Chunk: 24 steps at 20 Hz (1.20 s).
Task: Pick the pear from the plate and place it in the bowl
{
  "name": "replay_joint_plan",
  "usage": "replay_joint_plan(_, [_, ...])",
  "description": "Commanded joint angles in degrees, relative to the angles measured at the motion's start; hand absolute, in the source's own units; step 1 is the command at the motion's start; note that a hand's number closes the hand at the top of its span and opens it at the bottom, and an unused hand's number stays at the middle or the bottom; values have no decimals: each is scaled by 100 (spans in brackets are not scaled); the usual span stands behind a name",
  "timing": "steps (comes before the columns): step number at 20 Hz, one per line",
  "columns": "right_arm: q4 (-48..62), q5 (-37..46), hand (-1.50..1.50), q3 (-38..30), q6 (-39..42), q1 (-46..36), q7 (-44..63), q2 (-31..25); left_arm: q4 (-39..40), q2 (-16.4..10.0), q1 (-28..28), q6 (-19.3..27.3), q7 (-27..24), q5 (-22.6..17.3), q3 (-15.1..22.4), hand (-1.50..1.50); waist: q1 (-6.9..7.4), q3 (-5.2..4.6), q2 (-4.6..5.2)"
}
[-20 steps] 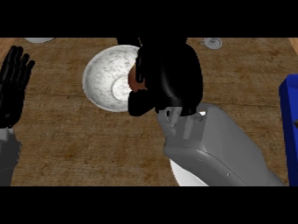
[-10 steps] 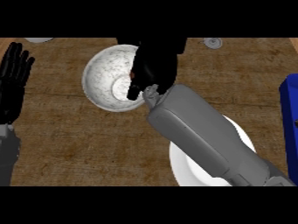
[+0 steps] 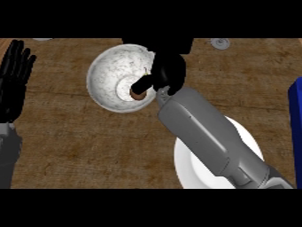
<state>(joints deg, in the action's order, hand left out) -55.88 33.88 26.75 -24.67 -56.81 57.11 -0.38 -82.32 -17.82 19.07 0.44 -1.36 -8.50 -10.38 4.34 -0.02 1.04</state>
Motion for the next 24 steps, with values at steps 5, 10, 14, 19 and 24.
replay_joint_plan(5, [440,367,-150,-23,-2550,-146,-328,36,59,48,-138,78,-98,32,-72,0,-155,-3,-42])
replay_joint_plan(10, [50,1053,-150,-285,-3083,315,65,36,-178,-15,-532,64,-69,-21,-204,0,-442,-1,-142])
replay_joint_plan(14, [-516,1359,-150,-549,-3383,817,282,34,-390,19,-478,239,187,90,-127,0,-526,4,-167])
replay_joint_plan(19, [-2435,1013,-150,-659,-3015,2321,-239,-746,-315,-62,-758,73,-136,-29,-351,0,-616,5,-169])
replay_joint_plan(24, [-4239,1092,-150,-352,-2960,4010,-496,-1176,-114,-158,-525,53,-48,-15,-411,0,-615,2,-142])
